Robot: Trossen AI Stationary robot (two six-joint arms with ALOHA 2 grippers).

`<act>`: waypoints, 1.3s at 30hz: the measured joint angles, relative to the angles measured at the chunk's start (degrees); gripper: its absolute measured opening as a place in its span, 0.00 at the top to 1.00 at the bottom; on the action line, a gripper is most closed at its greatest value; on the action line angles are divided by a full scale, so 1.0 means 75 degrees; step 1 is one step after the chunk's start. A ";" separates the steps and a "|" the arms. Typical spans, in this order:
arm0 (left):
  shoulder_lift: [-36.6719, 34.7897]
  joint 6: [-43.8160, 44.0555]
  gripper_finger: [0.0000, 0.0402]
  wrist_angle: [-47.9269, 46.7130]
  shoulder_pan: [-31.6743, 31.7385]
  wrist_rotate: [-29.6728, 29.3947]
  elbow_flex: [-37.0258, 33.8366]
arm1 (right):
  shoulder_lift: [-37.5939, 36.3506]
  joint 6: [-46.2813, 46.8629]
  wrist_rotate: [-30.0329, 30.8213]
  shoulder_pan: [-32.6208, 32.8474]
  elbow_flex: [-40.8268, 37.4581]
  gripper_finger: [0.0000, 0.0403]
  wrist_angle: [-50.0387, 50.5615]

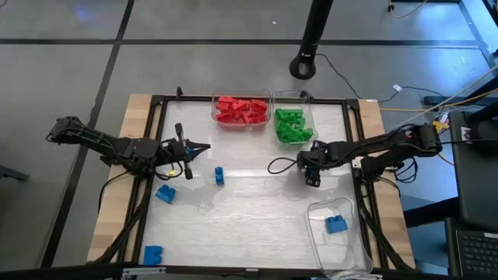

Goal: Sort blocks
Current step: Put the blue game piece into the bottom transparent bin

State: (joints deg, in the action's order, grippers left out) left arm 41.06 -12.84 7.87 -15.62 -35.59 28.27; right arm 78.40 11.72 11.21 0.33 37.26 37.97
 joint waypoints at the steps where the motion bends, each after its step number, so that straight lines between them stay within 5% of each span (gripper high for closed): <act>1: -0.0001 0.0000 0.99 0.0000 0.0000 -0.0001 0.0000 | -0.0018 -0.0004 -0.0023 0.0058 0.0155 0.25 0.0230; 10: -0.0001 -0.0040 0.99 0.0004 0.0000 -0.0001 0.0000 | -0.0036 0.0177 0.0032 0.1182 0.2319 0.27 0.2270; 19: -0.0001 -0.0061 0.99 -0.0002 0.0000 0.0000 0.0000 | -0.0042 0.1435 0.0094 0.3295 0.4035 0.27 0.2703; 32: 0.0000 -0.0003 0.99 0.0001 0.0002 -0.0001 0.0000 | -0.0040 0.6426 -0.0121 0.6599 0.3719 0.24 0.2726; 39: 0.0002 0.0096 0.99 -0.0001 0.0003 -0.0001 0.0000 | 0.0072 0.7540 -0.0041 0.7493 0.3308 0.20 0.2741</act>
State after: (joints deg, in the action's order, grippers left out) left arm 41.08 -12.12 7.86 -15.59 -35.59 28.27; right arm 78.94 68.27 10.90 56.53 62.07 58.53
